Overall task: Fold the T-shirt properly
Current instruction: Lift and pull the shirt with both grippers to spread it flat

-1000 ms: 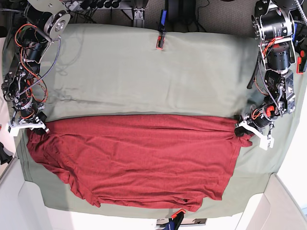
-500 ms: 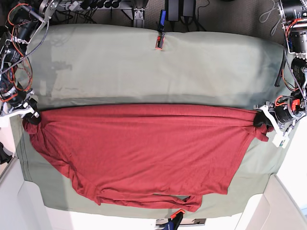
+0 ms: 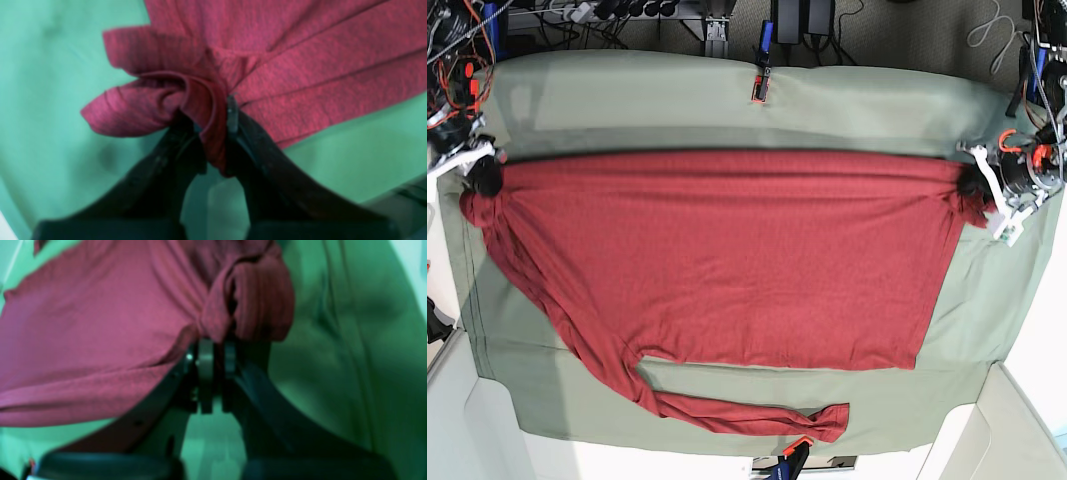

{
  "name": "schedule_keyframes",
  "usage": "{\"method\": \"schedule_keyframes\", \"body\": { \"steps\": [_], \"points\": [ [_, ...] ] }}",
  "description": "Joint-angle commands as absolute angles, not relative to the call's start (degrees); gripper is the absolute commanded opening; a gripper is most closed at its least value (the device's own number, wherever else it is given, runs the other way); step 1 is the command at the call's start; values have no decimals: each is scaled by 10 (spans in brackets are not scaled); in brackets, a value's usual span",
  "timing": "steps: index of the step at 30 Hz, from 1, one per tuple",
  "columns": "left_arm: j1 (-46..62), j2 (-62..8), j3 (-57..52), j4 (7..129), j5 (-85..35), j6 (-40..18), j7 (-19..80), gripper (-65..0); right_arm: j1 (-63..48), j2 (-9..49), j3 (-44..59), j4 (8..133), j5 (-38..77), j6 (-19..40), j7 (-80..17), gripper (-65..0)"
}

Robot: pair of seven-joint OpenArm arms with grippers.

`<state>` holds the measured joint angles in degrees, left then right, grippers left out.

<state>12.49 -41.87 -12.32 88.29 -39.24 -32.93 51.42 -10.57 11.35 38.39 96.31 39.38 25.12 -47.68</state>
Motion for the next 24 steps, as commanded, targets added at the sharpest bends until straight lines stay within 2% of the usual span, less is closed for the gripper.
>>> {"method": "schedule_keyframes", "body": {
  "steps": [1, 12, 19, 24],
  "points": [
    [131, -435, -140, 899, -383, -324, 511, -626, -111, 126, 389, 980, 399, 249, -459, -650],
    [258, -422, -265, 936, -384, -328, 512, -626, -189, 126, 390, 988, 399, 249, -450, -650],
    [265, -372, -286, 946, -383, -342, 477, -625, -187, 126, 390, 988, 399, 249, -446, -650],
    [257, -368, -286, 945, -383, -342, 444, -614, -186, 126, 390, 988, 382, 249, -426, -650]
  ]
}}
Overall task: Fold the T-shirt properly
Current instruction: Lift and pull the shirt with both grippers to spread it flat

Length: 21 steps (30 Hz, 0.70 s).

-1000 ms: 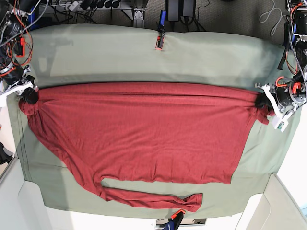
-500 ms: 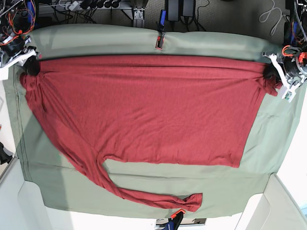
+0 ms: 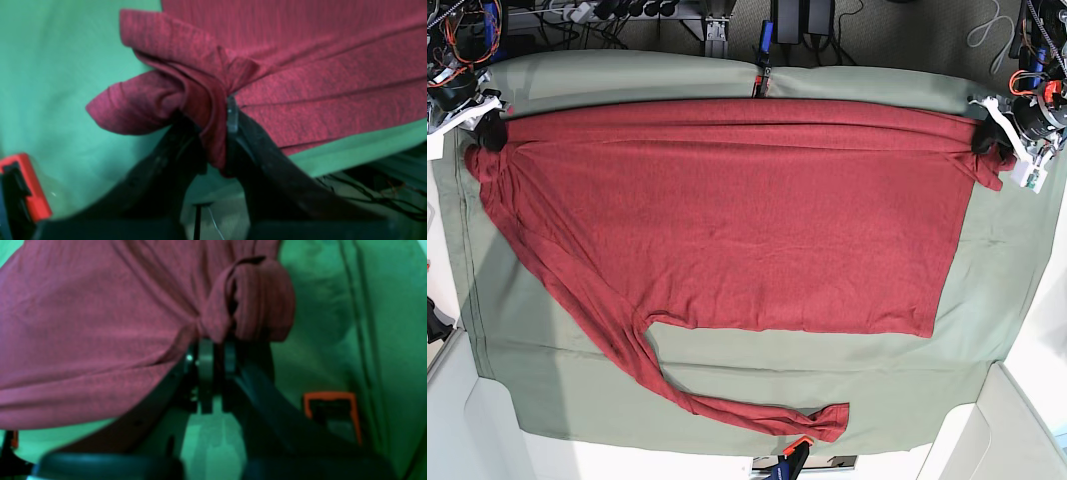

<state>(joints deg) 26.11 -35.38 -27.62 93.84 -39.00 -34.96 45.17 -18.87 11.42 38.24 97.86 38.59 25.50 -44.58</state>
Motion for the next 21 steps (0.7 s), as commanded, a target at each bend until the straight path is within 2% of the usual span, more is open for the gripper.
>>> {"method": "schedule_keyframes", "body": {
  "steps": [1, 9, 10, 12, 14, 18, 21],
  "points": [
    [255, -368, -286, 945, -383, -343, 444, -598, -186, 126, 390, 988, 377, 249, -422, -650],
    [256, -368, -286, 945, -383, -343, 444, -336, -184, 126, 390, 988, 375, 249, -420, -646],
    [256, -368, -286, 945, -383, -343, 444, -313, -184, 126, 390, 988, 375, 248, -420, -600],
    [256, -368, -286, 945, -383, -343, 444, -299, -184, 126, 390, 988, 375, 248, -420, -515],
    [256, -368, -286, 945, -383, -340, 452, -299, -184, 126, 390, 988, 375, 248, -420, -458],
    [256, -369, -286, 946, -406, -339, 479, -299, -185, 126, 390, 988, 378, 247, -423, -433],
    [256, -369, -286, 946, -447, -368, 499, -299, -185, 127, 395, 989, 387, 247, -435, -410]
  ]
}}
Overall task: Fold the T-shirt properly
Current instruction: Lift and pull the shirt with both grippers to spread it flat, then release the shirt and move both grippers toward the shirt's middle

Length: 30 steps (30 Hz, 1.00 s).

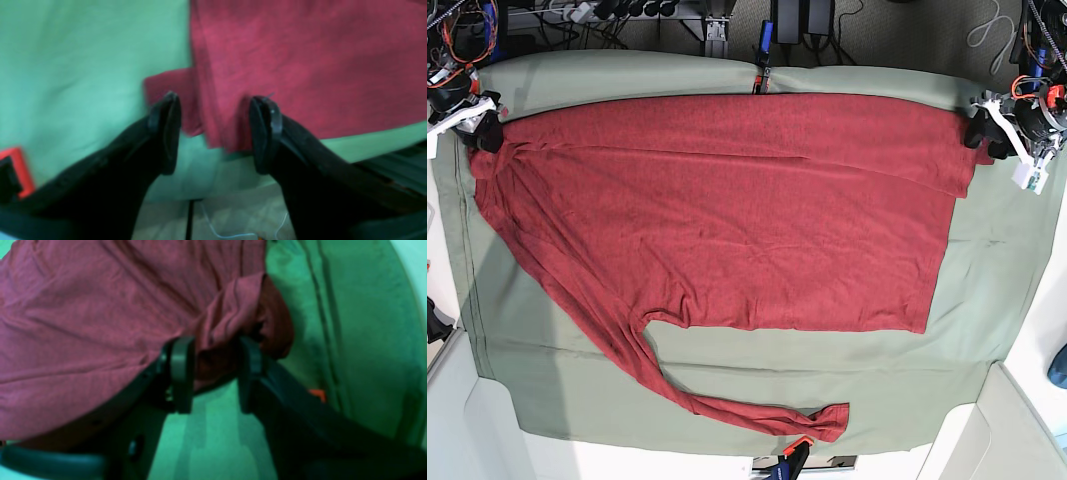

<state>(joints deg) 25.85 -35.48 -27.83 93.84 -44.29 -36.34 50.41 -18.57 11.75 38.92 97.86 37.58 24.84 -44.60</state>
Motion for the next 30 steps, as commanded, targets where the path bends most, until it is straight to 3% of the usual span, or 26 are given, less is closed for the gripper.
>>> {"method": "schedule_keyframes", "body": {
  "steps": [1, 5, 14, 22, 30],
  "points": [
    [258, -369, -288, 946, -464, -385, 503, -299, -185, 127, 400, 990, 392, 247, -436, -384],
    [257, -369, -305, 946, -567, -400, 513, -299, -186, 131, 421, 993, 401, 247, -439, -301],
    [254, -376, -387, 946, -637, -400, 508, -299, -152, 178, 439, 997, 413, 247, -430, -302],
    [247, -380, -385, 946, -636, -400, 491, -299, 21, 181, 376, 950, 334, 235, -409, -302],
    [218, -407, -339, 945, -592, -400, 470, -299, 228, 181, 230, 730, 207, 208, -364, -302]
  ]
}}
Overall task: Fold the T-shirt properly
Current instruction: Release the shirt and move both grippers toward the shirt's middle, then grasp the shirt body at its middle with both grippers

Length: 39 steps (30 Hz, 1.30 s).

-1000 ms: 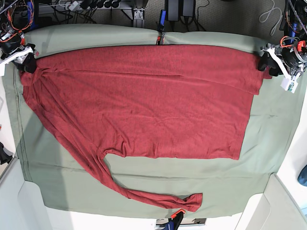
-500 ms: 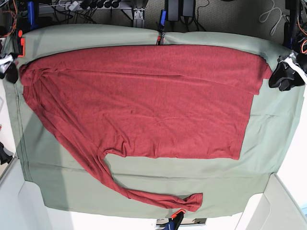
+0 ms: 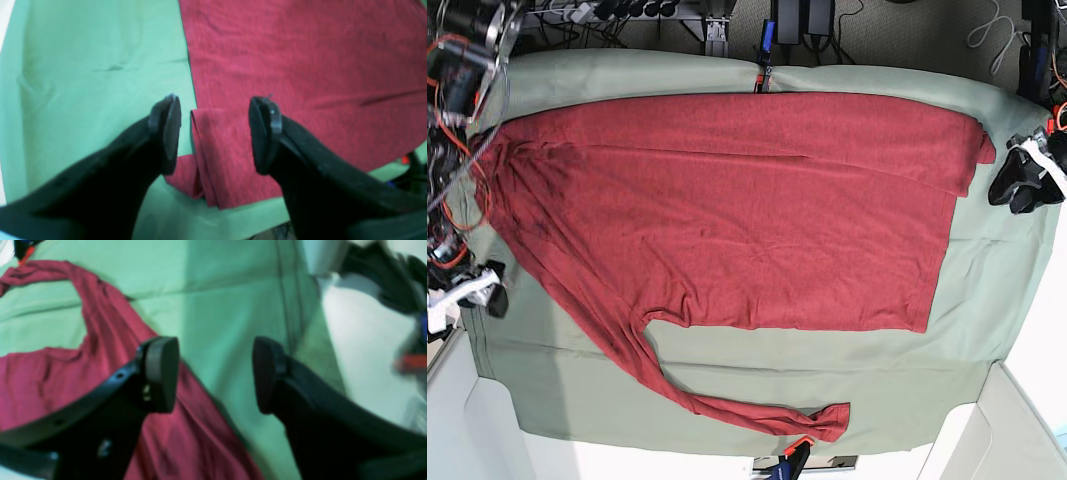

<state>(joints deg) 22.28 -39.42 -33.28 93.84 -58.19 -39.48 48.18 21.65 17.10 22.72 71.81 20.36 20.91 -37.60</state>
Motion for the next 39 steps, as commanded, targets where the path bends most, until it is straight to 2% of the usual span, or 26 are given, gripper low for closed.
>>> {"method": "schedule_keyframes", "body": {
  "steps": [1, 6, 11, 18, 22, 25, 30, 39],
  "points": [
    [214, -410, -328, 945, -576, -400, 458, -299, 249, 181, 218, 701, 201, 208, -364, -302],
    [160, -410, -272, 923, -521, -400, 422, -299, 314, 181, 169, 580, 193, 215, -362, -302],
    [61, -409, -212, 822, -514, -400, 426, -299, 314, 181, 140, 524, 194, 227, -362, -302],
    [-131, -409, -130, 631, -512, -400, 423, -299, 306, 181, 140, 519, 202, 227, -376, -302],
    [-211, -404, -74, 551, -463, -400, 383, -299, 306, 181, 140, 519, 202, 227, -380, -303],
    [-258, -388, -37, 500, -407, -354, 337, -299, 306, 181, 140, 519, 201, 227, -380, -302],
    [-308, -338, -15, 419, -334, -306, 306, -299, 306, 181, 140, 519, 201, 227, -385, -303],
    [-325, -295, -15, 347, -350, -307, 293, -299, 306, 181, 140, 519, 207, 227, -389, -303]
  ]
}}
